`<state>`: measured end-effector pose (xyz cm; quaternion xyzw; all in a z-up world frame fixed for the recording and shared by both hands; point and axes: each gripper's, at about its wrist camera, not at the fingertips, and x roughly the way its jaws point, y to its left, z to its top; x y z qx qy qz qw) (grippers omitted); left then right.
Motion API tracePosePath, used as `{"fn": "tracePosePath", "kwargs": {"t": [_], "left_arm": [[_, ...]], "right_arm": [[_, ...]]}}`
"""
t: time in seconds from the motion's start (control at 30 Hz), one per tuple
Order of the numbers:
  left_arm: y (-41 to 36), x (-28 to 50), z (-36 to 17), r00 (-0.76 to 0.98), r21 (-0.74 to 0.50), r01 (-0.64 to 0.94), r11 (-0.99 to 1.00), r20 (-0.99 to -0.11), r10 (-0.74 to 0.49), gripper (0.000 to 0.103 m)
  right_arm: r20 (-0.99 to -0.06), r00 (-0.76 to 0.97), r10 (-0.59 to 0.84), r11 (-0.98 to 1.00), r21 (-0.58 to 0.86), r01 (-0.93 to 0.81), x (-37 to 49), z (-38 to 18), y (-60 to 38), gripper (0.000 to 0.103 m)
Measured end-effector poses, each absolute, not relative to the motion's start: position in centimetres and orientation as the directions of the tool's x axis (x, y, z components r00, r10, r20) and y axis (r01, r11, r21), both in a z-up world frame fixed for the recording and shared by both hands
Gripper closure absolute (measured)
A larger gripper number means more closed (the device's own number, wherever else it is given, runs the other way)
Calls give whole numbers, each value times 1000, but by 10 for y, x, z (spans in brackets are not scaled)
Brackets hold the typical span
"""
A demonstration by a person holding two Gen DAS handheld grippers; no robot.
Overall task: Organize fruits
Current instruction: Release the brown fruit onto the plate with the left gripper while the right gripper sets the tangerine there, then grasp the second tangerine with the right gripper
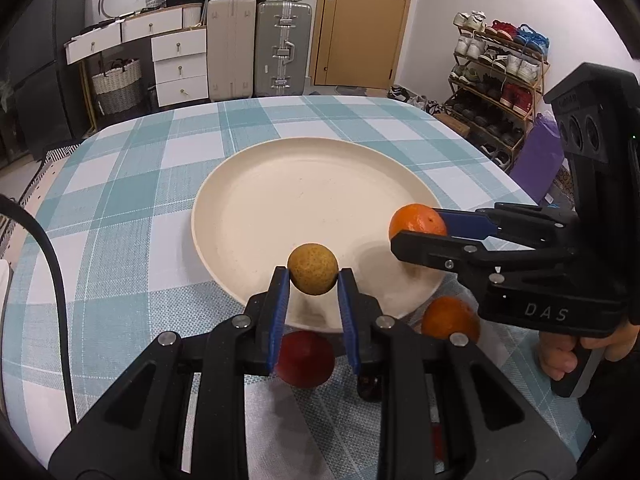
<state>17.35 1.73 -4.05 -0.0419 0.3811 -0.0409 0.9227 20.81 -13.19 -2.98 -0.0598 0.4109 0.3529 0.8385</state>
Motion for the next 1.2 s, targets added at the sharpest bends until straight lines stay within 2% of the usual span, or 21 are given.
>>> {"fn": "tracePosePath", "kwargs": {"t": [0.27, 0.4, 0.47, 0.53, 0.6, 0.63, 0.7, 0.77, 0.83, 0.93, 0.97, 1.2], "left_arm": [[18, 173, -42, 705, -111, 45, 993, -700, -110, 81], [25, 168, -38, 705, -142, 28, 989, -699, -120, 81], [31, 164, -34, 713, -160, 20, 987, -690, -126, 79], [35, 157, -29, 724, -157, 2, 988, -681, -110, 68], [39, 147, -23, 741, -154, -16, 988, -665, -92, 44], [41, 142, -20, 751, -157, -17, 987, -654, -91, 39], [43, 130, -14, 768, -154, -21, 988, -635, -82, 22], [43, 119, -9, 779, -132, -35, 991, -624, -56, 19], [43, 110, -6, 781, -112, -40, 993, -623, -38, 18], [45, 97, -4, 783, -108, -51, 993, -621, -27, 3], [46, 93, -4, 785, -110, -56, 992, -619, -24, 1], [45, 81, -7, 774, -85, -70, 994, -633, 0, 1]], "right_arm": [[-741, 423, 521, 746, 155, -648, 207, -33, -126, 60], [-709, 451, 542, 752, 170, -637, 203, -22, -135, 50], [-701, 463, 543, 755, 165, -634, 200, -17, -139, 41], [-694, 477, 540, 762, 162, -627, 197, -12, -145, 26], [-694, 473, 543, 764, 175, -621, 193, -9, -152, 16], [-698, 468, 542, 763, 177, -621, 191, -8, -154, 12], [-701, 473, 535, 767, 167, -620, 186, -6, -159, 9], [-696, 491, 523, 777, 154, -610, 180, -3, -164, 1], [-697, 491, 522, 780, 157, -605, 174, -2, -168, 0], [-700, 492, 517, 785, 159, -599, 169, 0, -172, 0], [-702, 489, 518, 785, 164, -597, 168, 0, -173, 0], [-726, 471, 501, 788, 158, -595, 155, -5, -173, 0]]}}
